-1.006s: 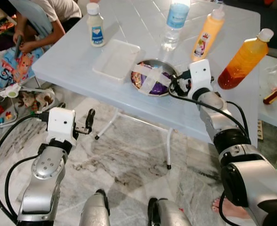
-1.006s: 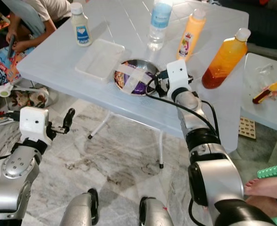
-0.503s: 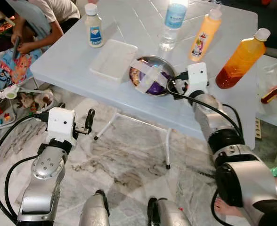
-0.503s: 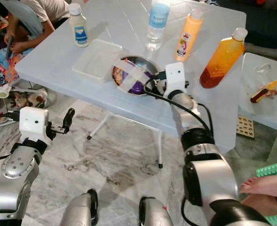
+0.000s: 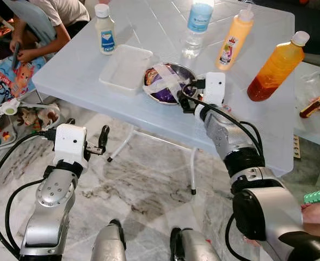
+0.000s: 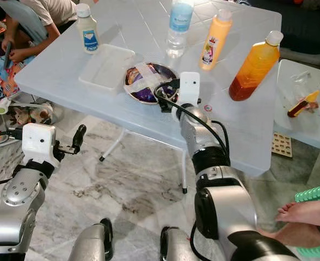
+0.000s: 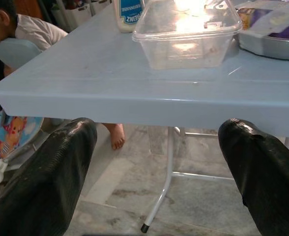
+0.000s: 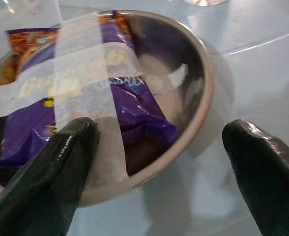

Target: Restocking fridge

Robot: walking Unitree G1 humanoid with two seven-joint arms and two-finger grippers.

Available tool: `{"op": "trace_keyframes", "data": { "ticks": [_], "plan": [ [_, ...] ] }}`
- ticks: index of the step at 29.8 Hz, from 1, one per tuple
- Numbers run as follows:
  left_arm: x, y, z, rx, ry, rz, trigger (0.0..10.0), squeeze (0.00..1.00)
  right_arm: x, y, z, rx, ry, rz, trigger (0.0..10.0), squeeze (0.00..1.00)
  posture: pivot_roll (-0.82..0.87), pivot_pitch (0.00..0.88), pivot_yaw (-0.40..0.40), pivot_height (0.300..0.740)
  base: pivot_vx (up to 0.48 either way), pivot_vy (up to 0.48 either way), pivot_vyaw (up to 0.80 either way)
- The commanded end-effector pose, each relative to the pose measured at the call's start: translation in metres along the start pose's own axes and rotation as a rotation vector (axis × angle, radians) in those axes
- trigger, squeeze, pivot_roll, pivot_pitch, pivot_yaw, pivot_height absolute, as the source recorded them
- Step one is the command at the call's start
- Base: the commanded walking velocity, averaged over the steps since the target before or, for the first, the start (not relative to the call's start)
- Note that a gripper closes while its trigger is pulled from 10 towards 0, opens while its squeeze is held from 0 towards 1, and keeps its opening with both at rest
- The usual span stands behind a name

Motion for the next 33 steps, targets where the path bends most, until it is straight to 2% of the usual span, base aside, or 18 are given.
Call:
{"op": "trace_keyframes", "data": {
  "ticks": [1, 7, 10, 11, 12, 13, 14, 16, 17, 20, 21, 24, 29, 33],
  "plan": [
    [0.001, 0.003, -0.001, 0.007, -0.006, 0.003, 10.0, 0.0, 0.013, -0.001, -0.004, 0.01, -0.012, 0.029, 10.0, 0.0, 0.1, 0.186, -0.057, 0.74, 0.0, 0.0, 0.0],
    [0.001, 0.002, 0.0, 0.006, -0.003, 0.004, 10.0, 0.0, 0.024, 0.0, -0.009, 0.036, -0.032, 0.075, 10.0, 0.0, 0.09, 0.187, -0.058, 0.74, 0.0, 0.0, 0.0],
    [0.001, 0.002, 0.0, 0.007, -0.002, 0.005, 10.0, 0.0, 0.032, 0.002, -0.005, 0.022, -0.014, 0.108, 10.0, 0.0, 0.09, 0.188, -0.061, 0.74, 0.0, 0.0, 0.0],
    [0.001, 0.002, 0.0, 0.007, -0.002, 0.005, 10.0, 0.0, 0.034, 0.003, -0.002, 0.012, 0.004, 0.12, 10.0, 0.0, 0.09, 0.188, -0.061, 0.74, 0.0, 0.0, 0.0],
    [0.001, 0.002, 0.0, 0.008, -0.001, 0.005, 10.0, 0.0, 0.037, 0.006, 0.007, -0.023, 0.062, 0.145, 10.0, 0.0, 0.09, 0.188, -0.061, 0.74, 0.0, 0.0, 0.0],
    [0.001, 0.002, 0.0, 0.008, -0.001, 0.005, 10.0, 0.0, 0.037, 0.006, 0.007, -0.023, 0.062, 0.145, 10.0, 0.0, 0.09, 0.188, -0.061, 0.74, 0.0, 0.0, 0.0],
    [0.001, 0.002, 0.0, 0.009, 0.0, 0.004, 10.0, 0.0, 0.039, 0.009, 0.016, -0.056, 0.134, 0.17, 10.0, 0.0, 0.09, 0.187, -0.063, 0.74, 0.0, 0.0, 0.0],
    [0.001, 0.002, 0.0, 0.009, 0.0, 0.004, 10.0, 0.0, 0.039, 0.01, 0.02, -0.069, 0.16, 0.175, 10.0, 0.0, 0.09, 0.187, -0.063, 0.74, 0.0, 0.0, 0.0],
    [0.001, 0.002, 0.0, 0.01, 0.001, 0.004, 10.0, 0.0, 0.037, 0.012, 0.027, -0.095, 0.198, 0.171, 10.0, 0.0, 0.09, 0.187, -0.063, 0.74, 0.0, 0.0, 0.0],
    [0.001, 0.002, 0.001, 0.008, 0.003, 0.004, 10.0, 0.0, 0.026, 0.015, 0.042, -0.14, 0.211, 0.127, 10.0, 0.0, 0.09, 0.186, -0.063, 0.74, 0.0, 0.0, 0.0],
    [0.001, 0.002, 0.001, 0.006, 0.004, 0.005, 10.0, 0.0, 0.018, 0.018, 0.052, -0.173, 0.228, 0.093, 10.0, 0.0, 0.08, 0.185, -0.062, 0.74, 0.0, 0.0, 0.0],
    [0.0, 0.001, 0.001, 0.004, 0.005, 0.004, 10.0, 0.0, 0.001, 0.019, 0.062, -0.189, 0.257, 0.034, 10.0, 0.0, 0.08, 0.183, -0.06, 0.74, 0.0, 0.0, 0.0],
    [0.001, 0.0, 0.002, 0.002, 0.003, 0.006, 10.0, 0.0, -0.015, 0.019, 0.062, -0.174, 0.28, -0.022, 10.0, 0.0, 0.09, 0.18, -0.06, 0.74, 0.0, 0.0, 0.0],
    [0.002, 0.001, 0.0, 0.006, -0.001, 0.009, 10.0, 0.0, -0.013, 0.018, 0.059, -0.174, 0.304, -0.002, 10.0, 0.0, 0.09, 0.176, -0.059, 0.74, 0.0, 0.0, 0.0]
  ]
}}
Point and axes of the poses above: a point about 5 cm out from each wrist's last joint towards the gripper, its own y axis pointing back from the gripper into the wrist, its own x axis along the axis of the wrist's last joint, z = x × y, the point moved 3 cm from there along -y, pointing out of the wrist towards the gripper, and after that the axes turned 9 degrees about y, right-handed, at the moved point
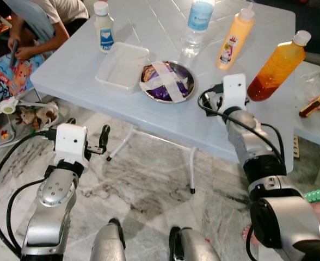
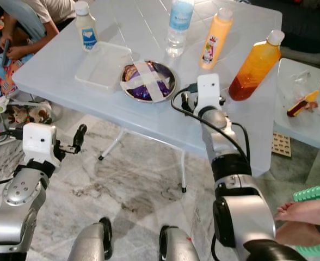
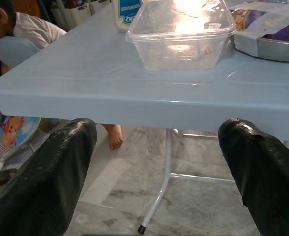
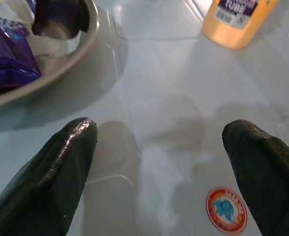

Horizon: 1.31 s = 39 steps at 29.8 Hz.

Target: Restocking fridge

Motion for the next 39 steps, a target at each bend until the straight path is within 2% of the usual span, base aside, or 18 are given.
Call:
{"op": "trace_keyframes", "data": {
  "ticks": [1, 9, 18, 21, 30, 39],
  "plan": [
    [0.0, 0.002, -0.002, 0.005, -0.01, 0.0, 10.0, 0.0, 0.002, 0.0, 0.002, -0.012, 0.013, 0.014, 10.0, 0.0, 0.09, 0.176, -0.059, 0.74, 0.0, 0.0, 0.0],
    [0.001, 0.003, -0.003, 0.006, -0.013, 0.0, 10.0, 0.0, 0.028, 0.002, 0.009, -0.05, 0.074, 0.128, 10.0, 0.0, 0.1, 0.176, -0.057, 0.74, 0.0, 0.0, 0.0],
    [0.0, 0.003, -0.002, 0.002, -0.011, -0.004, 10.0, 0.0, 0.037, 0.009, 0.006, -0.047, 0.058, 0.161, 10.0, 0.0, 0.09, 0.183, -0.056, 0.74, 0.0, 0.0, 0.0],
    [-0.001, 0.003, -0.002, 0.003, -0.01, -0.005, 10.0, 0.0, 0.04, 0.013, 0.004, -0.045, 0.09, 0.199, 10.0, 0.0, 0.09, 0.183, -0.056, 0.74, 0.0, 0.0, 0.0],
    [0.0, 0.004, -0.002, 0.002, -0.01, -0.006, 10.0, 0.0, 0.04, 0.004, 0.005, -0.034, 0.131, 0.215, 10.0, 0.0, 0.09, 0.188, -0.054, 0.74, 0.0, 0.0, 0.0],
    [0.0, 0.005, -0.003, 0.006, -0.015, -0.01, 10.0, 0.0, 0.042, -0.004, -0.001, -0.001, 0.181, 0.231, 10.0, 0.0, 0.11, 0.194, -0.054, 0.74, 0.0, 0.0, 0.0]
  ]
}}
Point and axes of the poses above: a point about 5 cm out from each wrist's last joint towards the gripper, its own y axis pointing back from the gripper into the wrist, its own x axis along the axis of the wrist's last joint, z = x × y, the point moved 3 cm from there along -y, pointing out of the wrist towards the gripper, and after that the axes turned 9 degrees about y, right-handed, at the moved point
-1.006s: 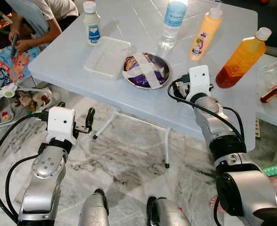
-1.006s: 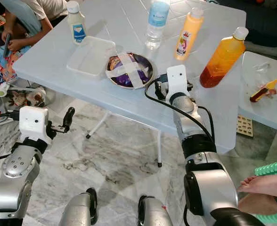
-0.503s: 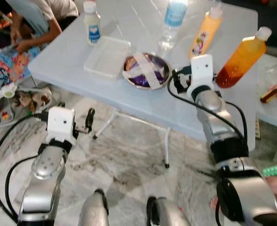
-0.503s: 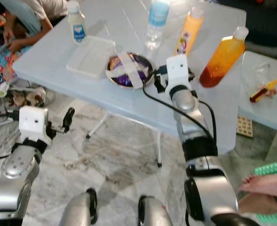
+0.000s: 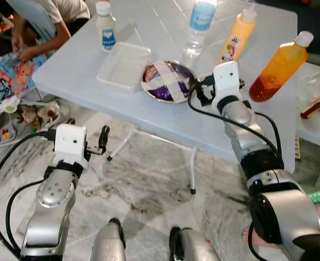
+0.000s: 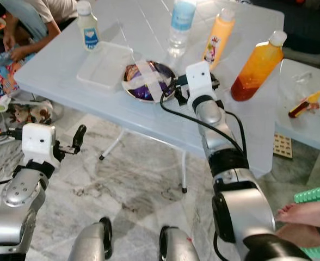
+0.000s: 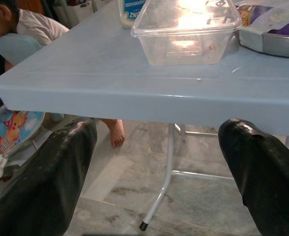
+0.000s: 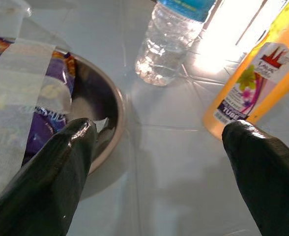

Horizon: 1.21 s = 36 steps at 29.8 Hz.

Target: Restocking fridge

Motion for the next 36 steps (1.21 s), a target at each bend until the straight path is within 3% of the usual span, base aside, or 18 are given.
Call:
{"op": "trace_keyframes", "data": {
  "ticks": [1, 10, 15, 22, 29, 36],
  "plan": [
    [0.001, 0.003, -0.002, 0.004, -0.014, -0.003, 10.0, 0.0, -0.001, -0.001, 0.002, 0.008, 0.02, 0.0, 10.0, 0.0, 0.11, 0.197, -0.054, 0.74, 0.0, 0.0, 0.0],
    [0.002, 0.004, -0.003, 0.007, -0.015, -0.004, 10.0, 0.0, -0.021, -0.001, -0.007, 0.056, -0.019, -0.089, 10.0, 0.0, 0.11, 0.2, -0.055, 0.74, 0.0, 0.0, 0.0],
    [0.002, 0.005, -0.003, 0.01, -0.015, -0.004, 10.0, 0.0, -0.028, 0.0, -0.016, 0.104, -0.093, -0.126, 10.0, 0.0, 0.11, 0.2, -0.058, 0.74, 0.0, 0.0, 0.0],
    [0.001, 0.005, -0.005, 0.015, -0.017, -0.004, 10.0, 0.0, -0.018, -0.003, -0.025, 0.129, -0.191, -0.109, 10.0, 0.0, 0.11, 0.199, -0.059, 0.74, 0.0, 0.0, 0.0],
    [0.003, 0.004, -0.005, 0.015, -0.019, 0.0, 10.0, 0.0, -0.002, -0.004, -0.05, 0.206, -0.277, -0.074, 10.0, 0.0, 0.11, 0.193, -0.059, 0.74, 0.0, 0.0, 0.0],
    [0.002, 0.003, -0.005, 0.015, -0.018, -0.001, 10.0, 0.0, 0.003, -0.003, -0.065, 0.245, -0.378, -0.096, 10.0, 0.0, 0.11, 0.191, -0.06, 0.74, 0.0, 0.0, 0.0]
  ]
}}
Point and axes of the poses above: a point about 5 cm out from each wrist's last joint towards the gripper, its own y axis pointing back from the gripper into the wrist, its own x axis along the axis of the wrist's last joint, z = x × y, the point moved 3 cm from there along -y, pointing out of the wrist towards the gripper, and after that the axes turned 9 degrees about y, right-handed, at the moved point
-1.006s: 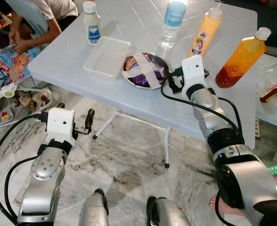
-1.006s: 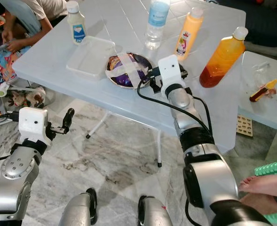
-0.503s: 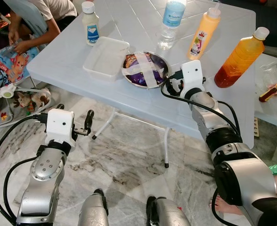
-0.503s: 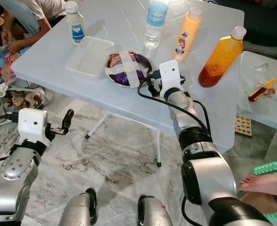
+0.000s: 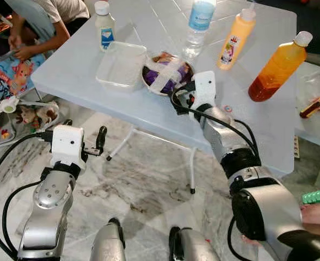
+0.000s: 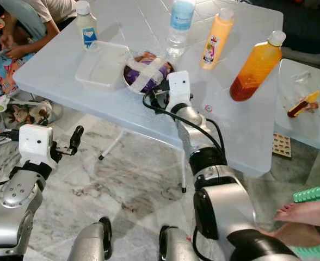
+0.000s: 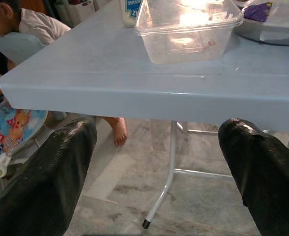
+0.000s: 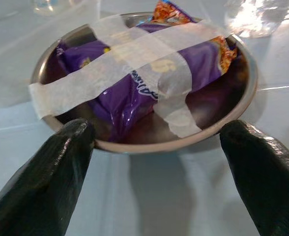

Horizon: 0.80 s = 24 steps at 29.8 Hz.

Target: Restocking fridge

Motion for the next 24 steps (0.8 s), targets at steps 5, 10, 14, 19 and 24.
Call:
{"op": "trace_keyframes", "data": {
  "ticks": [5, 10, 14, 19, 24],
  "plan": [
    [0.002, -0.001, -0.001, 0.003, -0.009, 0.005, 10.0, 0.0, 0.001, 0.0, -0.009, 0.03, -0.047, -0.01, 10.0, 0.0, 0.11, 0.187, -0.062, 0.74, 0.0, 0.0, 0.0],
    [0.002, 0.0, 0.0, 0.005, -0.007, 0.007, 10.0, 0.0, 0.009, 0.006, -0.002, -0.025, -0.089, 0.049, 10.0, 0.0, 0.1, 0.185, -0.065, 0.74, 0.0, 0.0, 0.0],
    [0.001, 0.0, 0.0, 0.004, -0.005, 0.006, 10.0, 0.0, 0.014, 0.017, 0.012, -0.114, -0.167, 0.121, 10.0, 0.0, 0.1, 0.186, -0.065, 0.74, 0.0, 0.0, 0.0],
    [0.0, -0.001, 0.002, -0.002, -0.001, 0.005, 10.0, 0.0, 0.008, 0.025, 0.028, -0.195, -0.256, 0.126, 10.0, 0.0, 0.09, 0.186, -0.062, 0.74, 0.0, 0.0, 0.0],
    [0.0, -0.002, 0.003, -0.009, -0.002, 0.004, 10.0, 0.0, 0.007, 0.022, 0.036, -0.223, -0.336, 0.093, 10.0, 0.0, 0.1, 0.188, -0.05, 0.74, 0.0, 0.0, 0.0]
  ]
}}
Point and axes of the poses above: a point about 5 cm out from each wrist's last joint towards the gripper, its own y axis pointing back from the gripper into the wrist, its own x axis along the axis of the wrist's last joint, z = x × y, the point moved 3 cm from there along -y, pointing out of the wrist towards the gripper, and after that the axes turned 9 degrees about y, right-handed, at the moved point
